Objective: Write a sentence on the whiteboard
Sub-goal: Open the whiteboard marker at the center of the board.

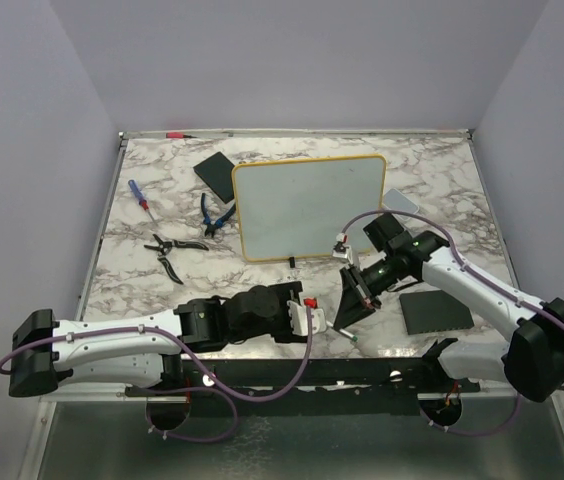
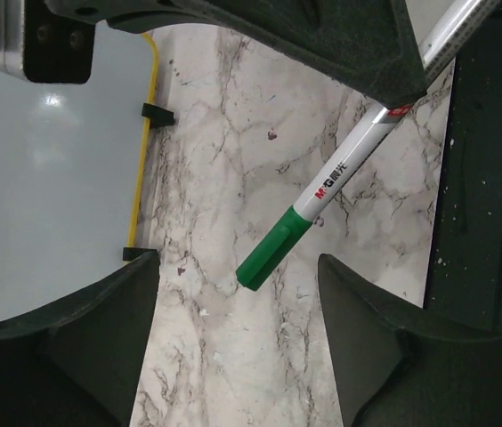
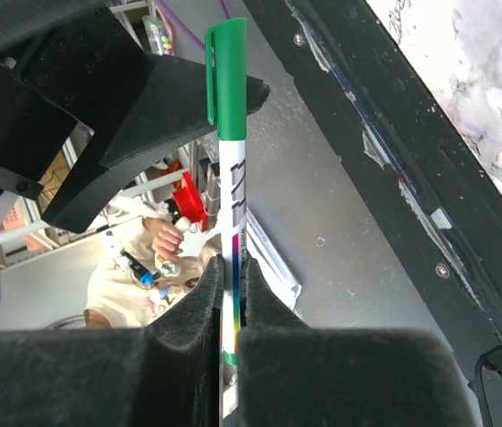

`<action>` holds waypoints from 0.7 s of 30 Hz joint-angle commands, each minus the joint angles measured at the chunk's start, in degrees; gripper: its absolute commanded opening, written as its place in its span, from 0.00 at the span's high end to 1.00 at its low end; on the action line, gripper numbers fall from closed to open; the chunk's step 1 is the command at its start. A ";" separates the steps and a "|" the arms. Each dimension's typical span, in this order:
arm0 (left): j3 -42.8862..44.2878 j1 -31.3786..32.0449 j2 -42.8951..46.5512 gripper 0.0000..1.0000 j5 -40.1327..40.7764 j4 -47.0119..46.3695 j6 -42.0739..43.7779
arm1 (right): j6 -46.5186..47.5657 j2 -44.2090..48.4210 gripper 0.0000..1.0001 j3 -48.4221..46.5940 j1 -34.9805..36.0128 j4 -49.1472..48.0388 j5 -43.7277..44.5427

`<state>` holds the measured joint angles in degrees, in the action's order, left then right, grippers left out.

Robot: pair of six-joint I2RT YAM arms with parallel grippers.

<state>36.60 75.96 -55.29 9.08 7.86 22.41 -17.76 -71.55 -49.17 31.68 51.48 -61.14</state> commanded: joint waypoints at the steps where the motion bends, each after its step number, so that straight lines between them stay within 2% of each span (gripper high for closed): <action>1: -0.30 0.76 -1.03 0.39 -2.97 -0.26 0.10 | 1.47 -1.10 1.00 -2.67 0.90 1.88 -1.95; 12: 0.73 1.33 -3.68 0.56 -4.94 0.98 0.07 | 2.04 -2.58 1.00 -3.55 2.87 2.82 -1.21; 14: 0.84 1.51 -3.94 0.64 -4.72 1.02 -0.15 | 2.08 -2.71 1.00 -3.72 3.10 2.75 -1.19; 18: 0.60 2.35 -3.72 0.92 -3.29 0.98 -0.35 | 2.26 -3.02 1.00 -4.30 3.18 3.40 -0.10; 21: 0.47 2.54 -3.44 1.00 -2.97 0.94 -0.49 | 2.33 -3.20 1.00 -4.63 3.19 3.45 0.36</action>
<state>36.56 78.76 -59.29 4.75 12.01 23.16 -16.40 -74.04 -52.27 34.17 53.25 -60.93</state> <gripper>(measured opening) 0.094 0.042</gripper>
